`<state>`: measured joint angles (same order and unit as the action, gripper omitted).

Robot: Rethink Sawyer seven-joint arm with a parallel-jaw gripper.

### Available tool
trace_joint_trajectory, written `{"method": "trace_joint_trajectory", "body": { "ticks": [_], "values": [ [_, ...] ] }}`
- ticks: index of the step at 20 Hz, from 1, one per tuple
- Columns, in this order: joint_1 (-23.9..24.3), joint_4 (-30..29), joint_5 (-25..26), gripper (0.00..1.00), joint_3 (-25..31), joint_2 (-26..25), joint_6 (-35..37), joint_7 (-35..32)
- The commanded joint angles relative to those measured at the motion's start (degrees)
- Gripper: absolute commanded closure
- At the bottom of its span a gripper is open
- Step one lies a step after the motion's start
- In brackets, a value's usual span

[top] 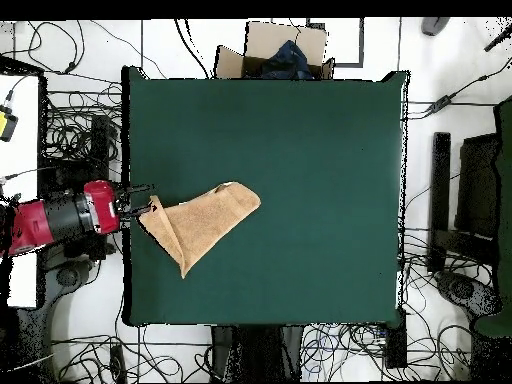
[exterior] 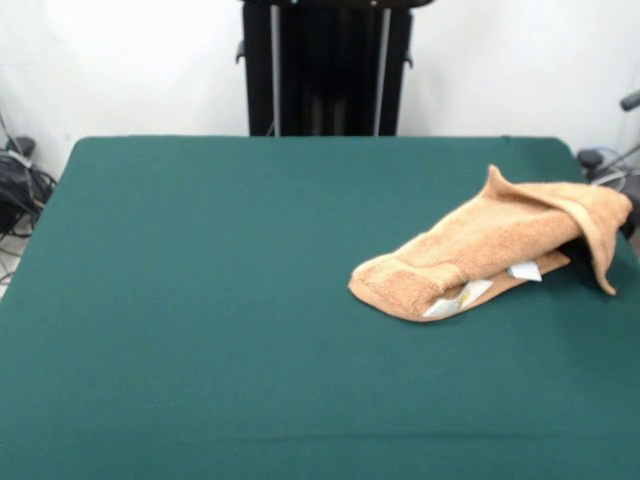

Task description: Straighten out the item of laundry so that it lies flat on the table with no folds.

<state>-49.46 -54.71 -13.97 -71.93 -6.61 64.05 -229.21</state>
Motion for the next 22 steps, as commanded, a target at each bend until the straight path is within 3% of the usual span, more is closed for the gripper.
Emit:
{"method": "trace_joint_trajectory", "body": {
  "ticks": [1, 11, 22],
  "values": [
    [1.3, -8.3, 5.5, 0.00, 9.5, 2.0, -9.7, 8.6],
    [2.2, -12.0, 11.8, 0.00, 12.2, 4.6, -15.2, 8.8],
    [0.2, -13.7, 12.8, 0.00, 13.5, 0.3, -18.8, -0.2]
  ]
}}
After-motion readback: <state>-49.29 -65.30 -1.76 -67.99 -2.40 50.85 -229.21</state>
